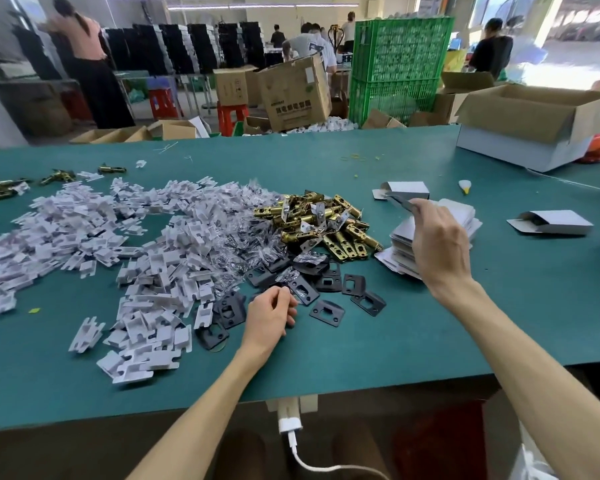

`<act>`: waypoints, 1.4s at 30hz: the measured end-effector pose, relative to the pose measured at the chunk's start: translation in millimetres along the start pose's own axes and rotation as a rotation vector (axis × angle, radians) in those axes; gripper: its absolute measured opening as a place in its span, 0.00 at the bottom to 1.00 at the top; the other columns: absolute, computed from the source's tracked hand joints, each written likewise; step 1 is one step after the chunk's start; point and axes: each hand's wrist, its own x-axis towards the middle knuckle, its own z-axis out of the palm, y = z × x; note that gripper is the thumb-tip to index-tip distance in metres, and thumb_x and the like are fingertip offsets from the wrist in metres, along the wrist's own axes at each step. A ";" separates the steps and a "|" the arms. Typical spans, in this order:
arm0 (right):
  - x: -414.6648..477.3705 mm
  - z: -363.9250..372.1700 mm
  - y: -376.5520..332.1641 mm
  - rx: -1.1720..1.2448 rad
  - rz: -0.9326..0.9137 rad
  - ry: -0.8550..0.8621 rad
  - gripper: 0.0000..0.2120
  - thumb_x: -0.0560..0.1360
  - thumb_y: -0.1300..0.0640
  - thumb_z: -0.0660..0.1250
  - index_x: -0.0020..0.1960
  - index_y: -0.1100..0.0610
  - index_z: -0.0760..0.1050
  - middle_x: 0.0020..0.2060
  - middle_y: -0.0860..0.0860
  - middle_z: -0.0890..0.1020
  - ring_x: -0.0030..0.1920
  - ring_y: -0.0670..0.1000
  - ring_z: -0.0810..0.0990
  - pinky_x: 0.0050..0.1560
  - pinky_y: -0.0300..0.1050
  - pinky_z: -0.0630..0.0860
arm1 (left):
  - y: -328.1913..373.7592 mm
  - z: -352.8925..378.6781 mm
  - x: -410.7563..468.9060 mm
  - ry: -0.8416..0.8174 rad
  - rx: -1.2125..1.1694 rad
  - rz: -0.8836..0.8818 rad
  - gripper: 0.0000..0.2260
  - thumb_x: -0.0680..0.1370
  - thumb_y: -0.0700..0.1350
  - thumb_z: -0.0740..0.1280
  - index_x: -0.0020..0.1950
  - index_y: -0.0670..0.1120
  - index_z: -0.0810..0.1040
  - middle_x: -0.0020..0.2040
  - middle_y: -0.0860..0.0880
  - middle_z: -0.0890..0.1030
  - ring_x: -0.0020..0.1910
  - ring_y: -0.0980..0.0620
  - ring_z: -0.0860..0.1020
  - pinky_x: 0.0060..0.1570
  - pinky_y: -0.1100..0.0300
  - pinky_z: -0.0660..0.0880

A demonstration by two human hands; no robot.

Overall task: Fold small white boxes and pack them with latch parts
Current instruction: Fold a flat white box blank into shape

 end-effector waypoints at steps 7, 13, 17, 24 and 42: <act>-51.1 3.1 -36.5 0.569 0.427 -0.016 0.10 0.84 0.60 0.62 0.53 0.64 0.81 0.36 0.48 0.79 0.39 0.48 0.73 0.43 0.43 0.70 | 6.8 0.6 -10.0 0.151 0.027 0.162 0.09 0.83 0.46 0.68 0.61 0.49 0.71 0.52 0.48 0.77 0.45 0.55 0.79 0.38 0.55 0.81; -95.1 -0.2 -41.9 0.775 0.637 0.061 0.07 0.84 0.57 0.63 0.50 0.53 0.79 0.41 0.55 0.83 0.43 0.56 0.80 0.49 0.58 0.78 | 19.3 -0.8 -21.9 0.030 0.417 0.533 0.40 0.77 0.50 0.76 0.82 0.43 0.57 0.77 0.49 0.59 0.76 0.59 0.58 0.78 0.70 0.51; -108.6 -3.4 -41.6 0.929 0.702 -0.054 0.07 0.83 0.58 0.65 0.49 0.54 0.81 0.43 0.54 0.86 0.43 0.52 0.83 0.46 0.54 0.84 | 41.7 0.1 -19.5 -0.060 0.713 0.737 0.55 0.75 0.54 0.77 0.85 0.43 0.40 0.84 0.45 0.44 0.84 0.48 0.40 0.83 0.47 0.42; -133.4 15.0 -47.5 1.126 0.851 -0.280 0.06 0.81 0.62 0.66 0.53 0.58 0.82 0.44 0.51 0.88 0.46 0.50 0.86 0.45 0.47 0.84 | 47.6 -0.9 -10.1 -0.297 1.092 0.699 0.60 0.72 0.61 0.76 0.83 0.44 0.33 0.84 0.47 0.39 0.82 0.48 0.33 0.79 0.45 0.30; -142.6 26.2 -36.9 1.275 0.835 -0.483 0.23 0.74 0.61 0.76 0.67 0.59 0.74 0.55 0.55 0.86 0.56 0.58 0.85 0.56 0.52 0.83 | 41.8 -2.3 -29.7 -0.160 1.040 0.827 0.51 0.62 0.52 0.85 0.79 0.37 0.65 0.69 0.39 0.72 0.69 0.43 0.61 0.77 0.50 0.48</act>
